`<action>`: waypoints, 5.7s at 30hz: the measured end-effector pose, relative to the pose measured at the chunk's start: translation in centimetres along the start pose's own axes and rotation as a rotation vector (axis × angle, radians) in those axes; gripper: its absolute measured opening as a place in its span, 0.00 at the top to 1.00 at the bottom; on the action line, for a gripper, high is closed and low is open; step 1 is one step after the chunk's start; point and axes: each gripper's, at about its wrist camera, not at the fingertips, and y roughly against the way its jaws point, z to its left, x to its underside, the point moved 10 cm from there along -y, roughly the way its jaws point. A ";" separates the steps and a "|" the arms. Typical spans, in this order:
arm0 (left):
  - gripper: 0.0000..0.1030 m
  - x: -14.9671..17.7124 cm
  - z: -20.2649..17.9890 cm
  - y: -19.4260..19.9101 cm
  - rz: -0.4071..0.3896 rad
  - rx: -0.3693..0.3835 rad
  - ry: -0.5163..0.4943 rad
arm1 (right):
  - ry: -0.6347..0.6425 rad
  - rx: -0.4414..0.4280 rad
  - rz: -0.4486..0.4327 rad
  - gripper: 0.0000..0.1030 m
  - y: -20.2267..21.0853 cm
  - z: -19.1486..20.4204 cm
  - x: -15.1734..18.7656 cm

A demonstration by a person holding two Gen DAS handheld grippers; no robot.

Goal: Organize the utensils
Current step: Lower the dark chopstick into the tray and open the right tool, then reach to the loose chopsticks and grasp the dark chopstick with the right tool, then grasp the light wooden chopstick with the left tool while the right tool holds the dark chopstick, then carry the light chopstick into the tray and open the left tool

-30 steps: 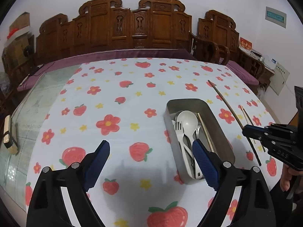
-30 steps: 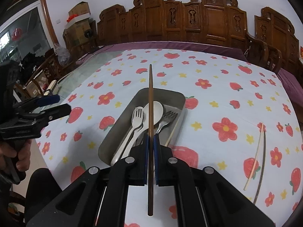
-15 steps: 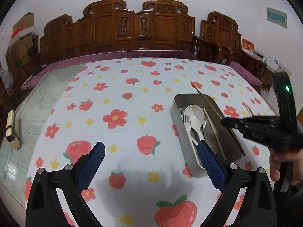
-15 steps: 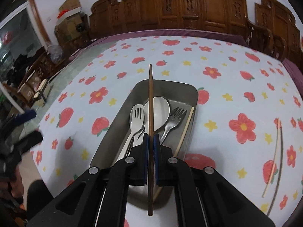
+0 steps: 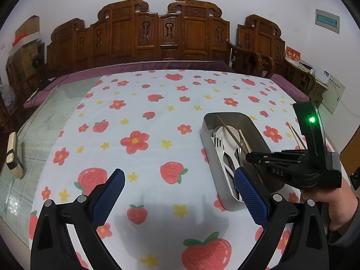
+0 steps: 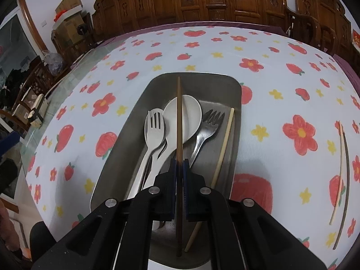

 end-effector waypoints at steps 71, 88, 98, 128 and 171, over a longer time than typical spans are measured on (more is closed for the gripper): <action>0.09 2.6 -28.0 -8.0 0.116 0.150 -0.264 | -0.019 0.272 0.011 0.94 11.5 -28.0 12.1; 0.33 2.4 -33.2 -15.2 0.216 0.154 -0.279 | -0.102 0.268 -0.006 0.94 12.1 -31.1 12.6; 0.49 2.4 -34.3 -17.9 0.252 0.148 -0.258 | -0.108 0.266 0.000 0.94 11.4 -31.3 13.1; 0.96 -0.1 -28.5 -12.3 0.193 0.135 -0.228 | 0.006 0.209 -0.112 0.94 15.1 -25.1 9.2; 0.96 2.6 -11.6 -8.2 0.208 0.025 -0.129 | 0.212 0.100 -0.164 0.94 17.2 -12.2 8.1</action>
